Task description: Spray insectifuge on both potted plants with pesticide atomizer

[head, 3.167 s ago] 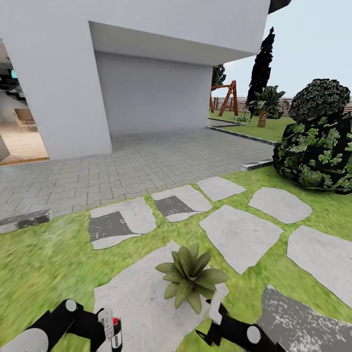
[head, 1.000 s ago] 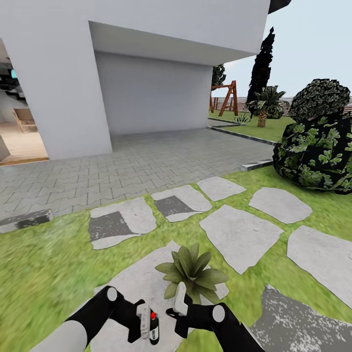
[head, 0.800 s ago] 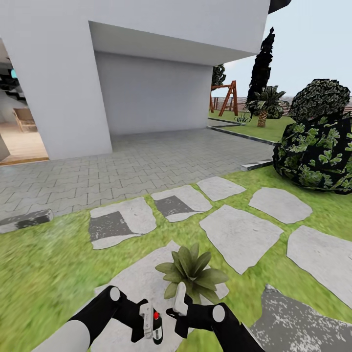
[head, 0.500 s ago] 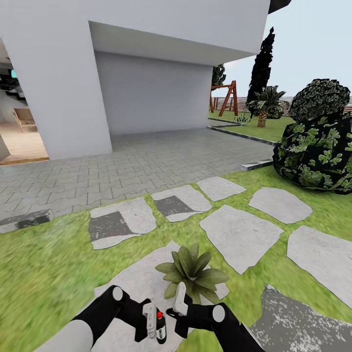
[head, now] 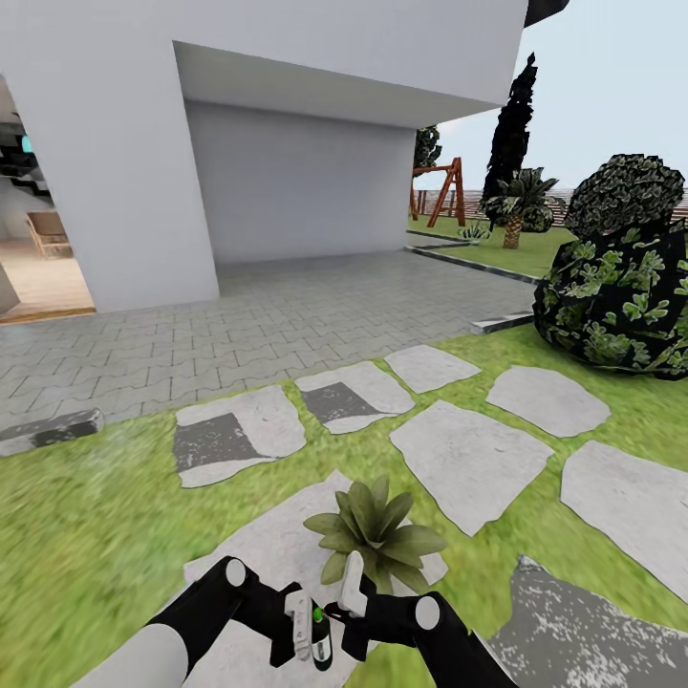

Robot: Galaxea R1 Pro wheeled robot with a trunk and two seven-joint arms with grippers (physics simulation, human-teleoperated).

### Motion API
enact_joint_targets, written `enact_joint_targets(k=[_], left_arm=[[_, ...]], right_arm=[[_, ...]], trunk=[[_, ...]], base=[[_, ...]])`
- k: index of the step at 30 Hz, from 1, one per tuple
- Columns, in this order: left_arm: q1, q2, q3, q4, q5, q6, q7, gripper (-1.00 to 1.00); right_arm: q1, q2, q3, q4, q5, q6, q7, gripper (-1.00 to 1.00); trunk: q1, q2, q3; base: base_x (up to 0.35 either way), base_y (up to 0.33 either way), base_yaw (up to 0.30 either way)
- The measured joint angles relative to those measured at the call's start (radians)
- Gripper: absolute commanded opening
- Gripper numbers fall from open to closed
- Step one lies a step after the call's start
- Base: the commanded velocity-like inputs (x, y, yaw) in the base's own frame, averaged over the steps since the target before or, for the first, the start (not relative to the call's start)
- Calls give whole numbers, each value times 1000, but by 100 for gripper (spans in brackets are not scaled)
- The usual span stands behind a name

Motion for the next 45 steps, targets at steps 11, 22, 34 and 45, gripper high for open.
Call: enact_joint_targets(k=[11,22,34,45], left_arm=[[15,150,7,2,-14,-2,-2,-100],[11,187,15,3,-7,-13,-1,-100],[-7,222,231,3,-1,4,5,-100],[-9,219,240,1,-8,169,10,-100]], right_arm=[[0,0,0,4,3,-1,-1,-100],[0,0,-5,11,9,-1,-11,100],[2,-161,-44,359,-89,-19,-531,100],[9,-196,-91,530,-181,-44,-852,100]], trunk=[[0,0,0],[0,0,0],[0,0,0],[0,0,0]], base=[[0,0,0],[0,0,0],[0,0,0],[0,0,0]])
